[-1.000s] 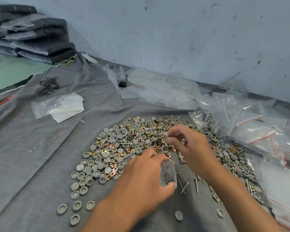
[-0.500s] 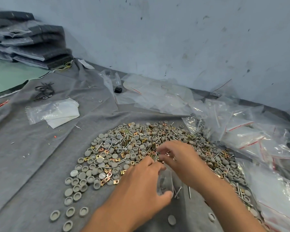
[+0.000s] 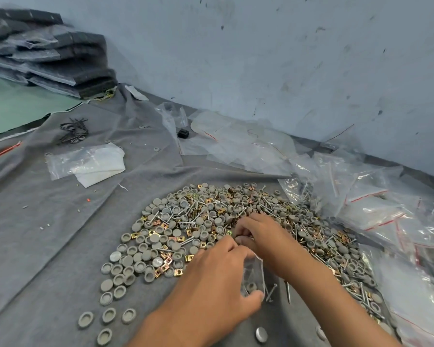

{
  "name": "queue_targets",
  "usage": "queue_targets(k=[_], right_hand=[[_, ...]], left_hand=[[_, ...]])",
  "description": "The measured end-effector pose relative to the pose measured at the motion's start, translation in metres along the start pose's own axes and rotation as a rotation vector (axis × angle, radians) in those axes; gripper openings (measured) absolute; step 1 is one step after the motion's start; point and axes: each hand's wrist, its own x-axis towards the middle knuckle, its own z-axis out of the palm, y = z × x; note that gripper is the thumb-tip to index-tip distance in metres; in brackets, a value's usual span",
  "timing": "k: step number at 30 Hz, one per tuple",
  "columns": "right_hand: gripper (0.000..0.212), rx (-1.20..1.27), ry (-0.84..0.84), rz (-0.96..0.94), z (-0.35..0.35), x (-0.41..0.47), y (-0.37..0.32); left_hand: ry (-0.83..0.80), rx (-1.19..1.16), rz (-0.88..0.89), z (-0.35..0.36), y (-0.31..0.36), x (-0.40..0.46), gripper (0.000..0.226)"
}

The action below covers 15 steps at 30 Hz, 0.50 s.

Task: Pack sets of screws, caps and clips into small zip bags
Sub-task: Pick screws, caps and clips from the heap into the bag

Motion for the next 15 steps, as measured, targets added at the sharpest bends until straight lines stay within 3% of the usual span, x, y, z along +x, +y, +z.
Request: queue_targets(k=[3,5,6,8,10,13,15], right_hand=[[0.014,0.331,0.093,0.063,-0.016,-0.023,-0.006],[0.007,0.548,0.153,0.052,-0.030,-0.044,-0.013],[0.003,0.622,0.167,0.038,-0.036,-0.055,-0.017],[0.015,0.703,0.190,-0.008,-0.044,-0.073,-0.025],[0.017,0.705,0.198,-0.037,-0.047,-0.087,-0.033],[0.033,0.439,0.223,-0.099,-0.046,-0.101,-0.038],[0.027,0.317,0.205,-0.092,-0.051,-0.105,-0.038]], left_hand=[[0.007,0.006,-0.010,0.000,-0.001,0.000,0.062],[0.021,-0.004,-0.016,0.000,-0.002,0.001,0.065],[0.025,-0.006,-0.017,0.000,-0.002,0.001,0.066],[0.024,-0.005,-0.018,0.000,-0.001,0.001,0.067],[0.018,0.005,-0.022,0.000,0.000,0.000,0.063],[0.005,0.003,-0.020,-0.001,0.000,-0.003,0.063],[0.000,0.001,-0.012,0.000,0.002,-0.005,0.064]])
